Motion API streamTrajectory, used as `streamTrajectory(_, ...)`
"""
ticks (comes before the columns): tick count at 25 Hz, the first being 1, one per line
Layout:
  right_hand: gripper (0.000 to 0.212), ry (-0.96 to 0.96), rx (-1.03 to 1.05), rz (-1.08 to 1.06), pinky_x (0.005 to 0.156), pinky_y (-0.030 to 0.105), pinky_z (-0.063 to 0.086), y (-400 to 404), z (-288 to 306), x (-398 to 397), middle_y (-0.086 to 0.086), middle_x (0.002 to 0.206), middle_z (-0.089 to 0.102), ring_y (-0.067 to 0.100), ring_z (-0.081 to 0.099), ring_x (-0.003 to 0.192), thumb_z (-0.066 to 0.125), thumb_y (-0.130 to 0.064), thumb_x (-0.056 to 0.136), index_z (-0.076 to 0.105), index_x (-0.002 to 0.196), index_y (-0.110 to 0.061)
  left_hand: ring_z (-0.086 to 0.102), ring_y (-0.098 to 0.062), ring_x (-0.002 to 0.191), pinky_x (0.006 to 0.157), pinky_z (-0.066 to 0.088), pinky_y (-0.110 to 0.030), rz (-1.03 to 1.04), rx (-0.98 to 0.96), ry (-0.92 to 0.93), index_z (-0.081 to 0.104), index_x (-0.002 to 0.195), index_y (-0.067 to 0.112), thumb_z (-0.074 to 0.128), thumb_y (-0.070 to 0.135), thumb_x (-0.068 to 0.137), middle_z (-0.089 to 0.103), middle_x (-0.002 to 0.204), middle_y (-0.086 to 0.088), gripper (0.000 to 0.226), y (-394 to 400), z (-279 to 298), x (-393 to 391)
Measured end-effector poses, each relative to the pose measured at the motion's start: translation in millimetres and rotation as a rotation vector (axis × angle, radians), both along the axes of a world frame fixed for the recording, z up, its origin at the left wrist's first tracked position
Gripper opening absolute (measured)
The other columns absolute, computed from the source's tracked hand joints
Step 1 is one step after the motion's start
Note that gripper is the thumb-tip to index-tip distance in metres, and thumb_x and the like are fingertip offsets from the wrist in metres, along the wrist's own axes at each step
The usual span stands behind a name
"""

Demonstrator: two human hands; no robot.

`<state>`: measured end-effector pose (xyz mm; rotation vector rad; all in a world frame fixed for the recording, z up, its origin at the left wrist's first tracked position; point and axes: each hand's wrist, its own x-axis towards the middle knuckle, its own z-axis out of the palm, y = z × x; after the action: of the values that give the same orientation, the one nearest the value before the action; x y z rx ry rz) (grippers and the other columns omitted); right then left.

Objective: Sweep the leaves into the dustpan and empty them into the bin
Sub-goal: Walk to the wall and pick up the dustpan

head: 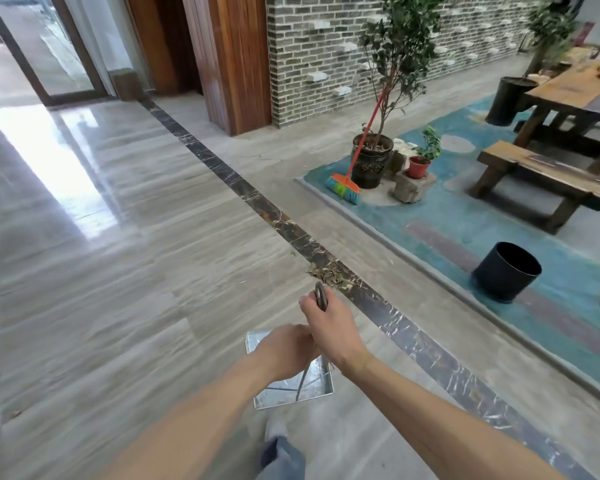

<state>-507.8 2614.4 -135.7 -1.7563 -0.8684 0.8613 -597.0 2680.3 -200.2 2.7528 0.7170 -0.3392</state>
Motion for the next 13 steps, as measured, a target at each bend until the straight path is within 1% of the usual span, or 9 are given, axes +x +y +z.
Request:
streamTrajectory(2,0.024,-0.002,-0.023,-0.057,0.058,0.029,0.036,54,-2,24,-0.018,0.05,0.043,0.005,0.035,0.051,0.052,-0.033,0.081,0.038,0.063,-0.024,0.057,-0.036,0.073,0.059,0.029,-0.036,-0.03,-0.041,-0.016,0.039,0.078,0.017,0.026,0.019,0.087,0.066,0.096,-0.02,0.016,60,-3,28)
streamTrajectory(3,0.023,0.0,-0.037,-0.076,0.06,0.031,0.038,76,-2,35,-0.018,0.051,0.043,0.005,0.035,0.052,0.051,-0.034,0.081,0.038,0.064,-0.025,0.057,-0.036,0.073,0.058,0.029,-0.036,-0.053,-0.064,-0.007,0.037,0.077,0.016,0.029,0.016,0.088,0.066,0.095,-0.02,0.014,85,-3,41)
streamTrajectory(4,0.022,0.009,-0.044,-0.089,0.061,0.032,0.039,94,-2,47,-0.017,0.052,0.043,0.007,0.036,0.054,0.051,-0.035,0.08,0.039,0.064,-0.026,0.058,-0.037,0.075,0.058,0.03,-0.038,-0.084,-0.066,0.001,0.037,0.076,0.015,0.032,0.01,0.088,0.066,0.095,-0.02,0.013,105,-3,55)
streamTrajectory(6,0.021,0.024,-0.07,-0.119,0.061,0.029,0.037,129,-7,76,-0.018,0.055,0.044,0.005,0.037,0.054,0.051,-0.036,0.08,0.039,0.064,-0.029,0.061,-0.037,0.081,0.059,0.039,-0.04,-0.121,-0.094,0.009,0.035,0.072,0.014,0.038,0.001,0.086,0.066,0.095,-0.018,0.019,144,-6,86)
streamTrajectory(8,0.02,0.023,-0.08,-0.121,0.06,0.027,0.037,151,-11,96,-0.019,0.056,0.044,0.004,0.038,0.055,0.053,-0.036,0.079,0.039,0.066,-0.028,0.062,-0.035,0.086,0.063,0.041,-0.036,-0.044,-0.104,0.003,0.034,0.064,0.024,0.041,0.013,0.089,0.066,0.095,-0.015,0.028,172,-9,106)
streamTrajectory(9,0.02,0.022,-0.089,-0.136,0.061,0.029,0.038,166,-16,109,-0.018,0.057,0.045,0.006,0.04,0.057,0.053,-0.035,0.079,0.04,0.067,-0.027,0.062,-0.034,0.086,0.063,0.04,-0.034,-0.017,-0.112,0.007,0.033,0.063,0.027,0.04,0.018,0.091,0.066,0.095,-0.014,0.03,189,-13,120)
streamTrajectory(11,0.019,0.01,-0.107,-0.197,0.062,0.036,0.041,196,-31,136,-0.015,0.056,0.045,0.011,0.042,0.059,0.052,-0.032,0.081,0.039,0.069,-0.022,0.062,-0.038,0.084,0.063,0.044,-0.038,-0.051,-0.172,0.024,0.032,0.067,0.015,0.037,0.008,0.089,0.066,0.096,-0.018,0.023,218,-29,150)
streamTrajectory(12,0.02,0.013,-0.114,-0.221,0.061,0.037,0.041,214,-41,153,-0.014,0.055,0.045,0.01,0.041,0.058,0.051,-0.03,0.082,0.039,0.07,-0.021,0.061,-0.04,0.084,0.065,0.047,-0.041,-0.1,-0.169,0.07,0.032,0.07,0.011,0.036,0.004,0.087,0.065,0.097,-0.02,0.019,234,-40,169)
streamTrajectory(13,0.02,0.013,-0.124,-0.23,0.06,0.035,0.04,227,-50,167,-0.014,0.054,0.046,0.008,0.04,0.055,0.051,-0.029,0.083,0.038,0.069,-0.022,0.061,-0.04,0.085,0.066,0.048,-0.041,-0.109,-0.174,0.094,0.037,0.074,0.009,0.036,0.004,0.088,0.065,0.098,-0.021,0.015,247,-46,185)
